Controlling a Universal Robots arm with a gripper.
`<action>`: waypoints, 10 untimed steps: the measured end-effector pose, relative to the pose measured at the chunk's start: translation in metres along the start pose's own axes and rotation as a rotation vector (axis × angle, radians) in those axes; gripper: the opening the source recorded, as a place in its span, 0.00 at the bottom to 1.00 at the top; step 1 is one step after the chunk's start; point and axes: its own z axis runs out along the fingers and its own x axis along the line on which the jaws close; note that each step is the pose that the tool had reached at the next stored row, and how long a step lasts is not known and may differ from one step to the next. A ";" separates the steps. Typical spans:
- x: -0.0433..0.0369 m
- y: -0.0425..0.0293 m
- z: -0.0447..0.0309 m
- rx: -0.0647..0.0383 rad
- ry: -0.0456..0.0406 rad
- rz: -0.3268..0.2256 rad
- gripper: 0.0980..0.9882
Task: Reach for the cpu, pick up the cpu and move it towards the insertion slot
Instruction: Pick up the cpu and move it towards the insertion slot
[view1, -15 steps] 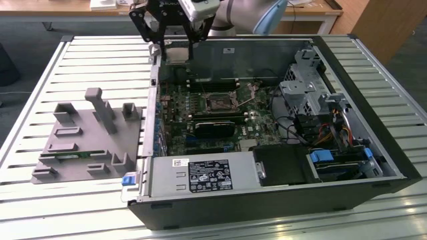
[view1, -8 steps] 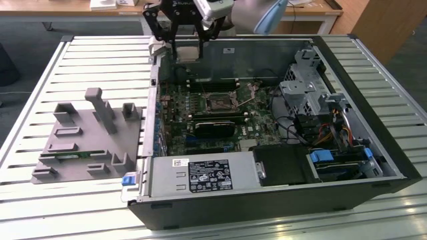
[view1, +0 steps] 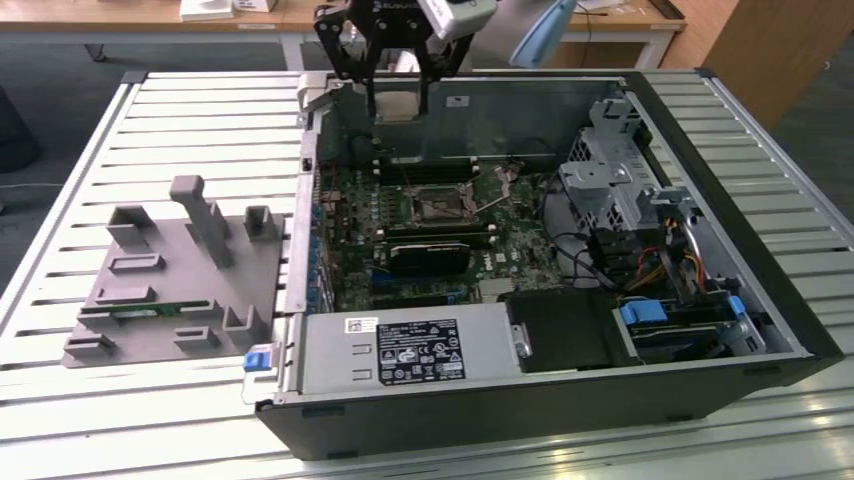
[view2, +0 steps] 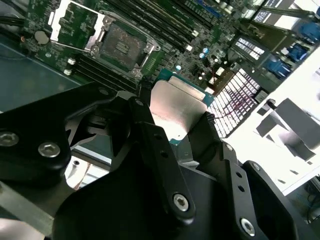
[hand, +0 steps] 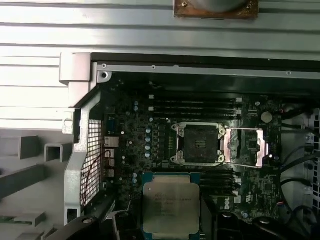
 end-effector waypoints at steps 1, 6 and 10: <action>-0.0025 0.0007 0.0001 0.000 0.0000 0.000 0.50; -0.0154 0.0040 0.0010 0.000 -0.0007 0.000 0.50; -0.0261 0.0063 0.0015 0.000 -0.0014 0.001 0.50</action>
